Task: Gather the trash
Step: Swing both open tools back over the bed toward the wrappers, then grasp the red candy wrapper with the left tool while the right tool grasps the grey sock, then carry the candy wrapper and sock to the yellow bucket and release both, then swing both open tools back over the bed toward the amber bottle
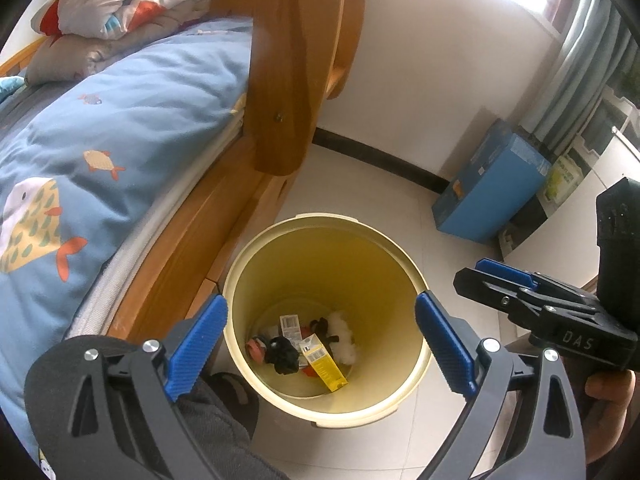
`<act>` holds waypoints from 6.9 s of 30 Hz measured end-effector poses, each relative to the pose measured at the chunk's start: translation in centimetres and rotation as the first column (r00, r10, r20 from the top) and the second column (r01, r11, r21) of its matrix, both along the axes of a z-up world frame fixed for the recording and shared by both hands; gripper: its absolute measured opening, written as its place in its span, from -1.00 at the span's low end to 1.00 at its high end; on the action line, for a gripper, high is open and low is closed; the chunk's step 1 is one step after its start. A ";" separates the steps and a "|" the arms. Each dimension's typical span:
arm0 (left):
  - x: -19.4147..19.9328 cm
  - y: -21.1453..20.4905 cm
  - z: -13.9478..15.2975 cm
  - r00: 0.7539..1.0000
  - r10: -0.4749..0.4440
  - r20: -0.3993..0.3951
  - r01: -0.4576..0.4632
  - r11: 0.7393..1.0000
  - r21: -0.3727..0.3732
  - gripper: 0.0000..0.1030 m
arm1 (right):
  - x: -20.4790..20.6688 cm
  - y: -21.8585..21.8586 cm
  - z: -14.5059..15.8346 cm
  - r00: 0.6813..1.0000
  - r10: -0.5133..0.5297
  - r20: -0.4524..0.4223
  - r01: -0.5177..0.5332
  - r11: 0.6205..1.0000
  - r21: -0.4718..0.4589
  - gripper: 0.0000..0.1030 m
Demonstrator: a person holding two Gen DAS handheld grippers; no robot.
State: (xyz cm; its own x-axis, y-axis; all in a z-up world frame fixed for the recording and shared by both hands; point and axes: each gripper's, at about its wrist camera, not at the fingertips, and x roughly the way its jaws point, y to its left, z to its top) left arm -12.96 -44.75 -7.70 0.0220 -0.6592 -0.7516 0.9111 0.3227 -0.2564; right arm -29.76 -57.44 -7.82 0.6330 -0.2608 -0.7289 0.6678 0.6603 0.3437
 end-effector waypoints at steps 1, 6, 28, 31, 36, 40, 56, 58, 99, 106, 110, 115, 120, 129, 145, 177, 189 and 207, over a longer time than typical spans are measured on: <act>0.1 0.1 0.1 1.000 0.002 0.001 -0.002 1.000 -0.002 0.84 | 0.0 0.0 0.0 1.000 0.001 0.000 -0.001 1.000 0.001 0.15; 0.7 1.0 0.8 1.000 0.024 0.006 -0.024 0.999 -0.022 0.84 | 0.5 0.3 0.4 1.000 0.014 0.009 -0.014 1.000 -0.004 0.15; 9.9 17.9 7.3 0.870 0.453 0.196 -0.424 0.889 -0.172 0.92 | 14.3 11.0 5.5 0.905 0.396 0.155 -0.372 0.914 -0.162 0.51; 12.2 21.8 7.6 0.813 0.544 0.208 -0.517 0.839 -0.172 0.92 | 16.9 13.4 6.3 0.870 0.459 0.180 -0.425 0.883 -0.197 0.62; 15.5 28.6 8.0 0.705 0.683 0.190 -0.657 0.730 -0.189 0.92 | 21.1 17.5 7.3 0.800 0.570 0.185 -0.526 0.816 -0.239 0.71; 17.3 32.6 7.9 0.632 0.755 0.177 -0.731 0.656 -0.188 0.92 | 24.1 20.2 7.8 0.753 0.629 0.191 -0.579 0.772 -0.260 0.76; 25.2 41.3 7.5 0.451 0.880 0.150 -0.866 0.472 -0.164 0.92 | 37.8 29.3 7.1 0.654 0.739 0.163 -0.676 0.667 -0.311 0.83; 26.5 41.7 7.3 0.448 0.880 0.154 -0.870 0.470 -0.152 0.92 | 39.2 29.9 7.0 0.648 0.744 0.162 -0.688 0.663 -0.294 0.83; 49.2 46.9 0.2 0.318 0.947 0.045 -0.943 0.311 0.118 0.74 | 55.6 35.0 2.4 0.545 0.837 0.047 -0.829 0.546 -0.117 -0.33; 51.4 47.2 -1.2 0.286 0.955 0.073 -0.948 0.271 0.169 0.23 | 55.0 35.7 3.0 0.519 0.854 0.039 -0.844 0.520 -0.132 -0.33; 51.2 47.7 -0.9 0.319 0.947 0.027 -0.938 0.312 0.151 -0.35 | 54.5 35.9 3.1 0.509 0.860 0.033 -0.851 0.509 -0.131 -0.33; 49.2 47.8 0.0 0.368 0.930 0.008 -0.926 0.365 0.100 -0.37 | 53.5 36.3 3.3 0.500 0.865 0.035 -0.856 0.500 -0.129 -0.33; 44.2 47.0 3.4 0.431 0.902 0.037 -0.902 0.431 0.003 -0.37 | 51.8 36.4 4.4 0.492 0.869 0.048 -0.859 0.494 -0.136 -0.33; 34.0 44.3 8.1 0.526 0.847 0.076 -0.842 0.532 -0.093 -0.37 | 46.8 35.4 7.4 0.501 0.862 0.081 -0.844 0.507 -0.174 -0.33; 19.7 34.3 7.6 0.736 0.671 0.094 -0.665 0.742 -0.087 -0.37 | 33.4 27.8 7.9 0.597 0.794 0.120 -0.773 0.608 -0.182 -0.33; 0.9 0.9 0.0 0.996 -0.068 -0.058 0.072 0.995 0.066 -0.37 | 3.7 1.4 -0.1 0.993 0.117 0.004 -0.117 0.990 -0.076 -0.33; 0.5 -2.6 -2.1 0.994 -0.083 -0.072 0.090 0.990 0.111 0.66 | 0.6 -1.8 -1.9 0.999 -0.034 -0.025 0.033 0.999 -0.026 -0.07; 4.0 8.5 3.3 0.984 0.128 0.126 -0.116 0.988 -0.100 0.88 | 4.4 1.5 -0.2 0.992 0.096 0.086 -0.096 0.995 0.004 0.43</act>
State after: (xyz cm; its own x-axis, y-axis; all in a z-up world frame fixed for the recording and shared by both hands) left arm -8.92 -36.27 -4.37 0.2012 -0.7113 -0.6735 0.8941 0.4142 -0.1704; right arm -25.36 -55.96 -8.03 0.7148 -0.1901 -0.6730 0.5695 0.7167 0.4024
